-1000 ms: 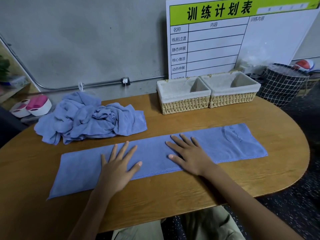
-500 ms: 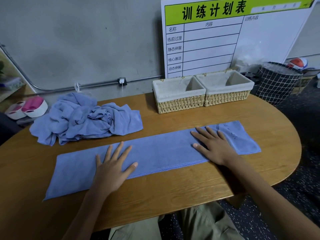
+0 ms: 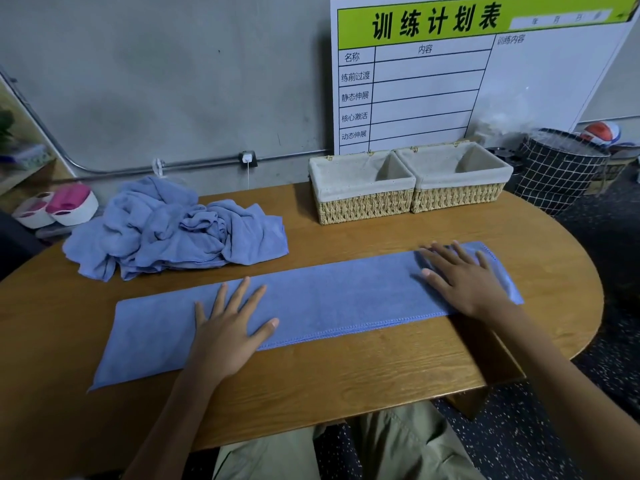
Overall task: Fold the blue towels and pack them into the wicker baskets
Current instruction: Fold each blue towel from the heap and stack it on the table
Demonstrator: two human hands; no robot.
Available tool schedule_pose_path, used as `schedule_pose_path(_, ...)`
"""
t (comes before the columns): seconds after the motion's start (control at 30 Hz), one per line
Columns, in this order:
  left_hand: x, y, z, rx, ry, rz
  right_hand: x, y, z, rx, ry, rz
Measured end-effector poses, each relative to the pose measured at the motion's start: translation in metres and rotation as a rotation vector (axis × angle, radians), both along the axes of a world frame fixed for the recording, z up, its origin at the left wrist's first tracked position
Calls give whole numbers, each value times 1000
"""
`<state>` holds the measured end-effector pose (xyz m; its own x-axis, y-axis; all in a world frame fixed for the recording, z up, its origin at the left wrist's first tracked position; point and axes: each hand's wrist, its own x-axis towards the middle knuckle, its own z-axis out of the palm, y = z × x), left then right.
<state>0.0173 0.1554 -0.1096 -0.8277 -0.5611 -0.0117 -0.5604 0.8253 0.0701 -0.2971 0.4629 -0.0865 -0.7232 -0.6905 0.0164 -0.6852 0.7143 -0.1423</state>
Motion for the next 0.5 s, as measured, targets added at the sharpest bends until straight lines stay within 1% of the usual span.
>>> schedule_pose_path(0.1, 0, 0, 2, 6, -6, 2, 13, -19, -6, -48, -43, 78)
schedule_pose_path(0.2, 3, -2, 2, 14, -6, -16, 0, -6, -14, -80, -76, 40)
schedule_pose_path(0.33, 13, -11, 4, 26, 4, -24, -20, 21, -14, -54, -91, 3)
schedule_pose_path(0.5, 45, -50, 6, 30, -15, 28, -21, 27, -12, -61, -99, -10)
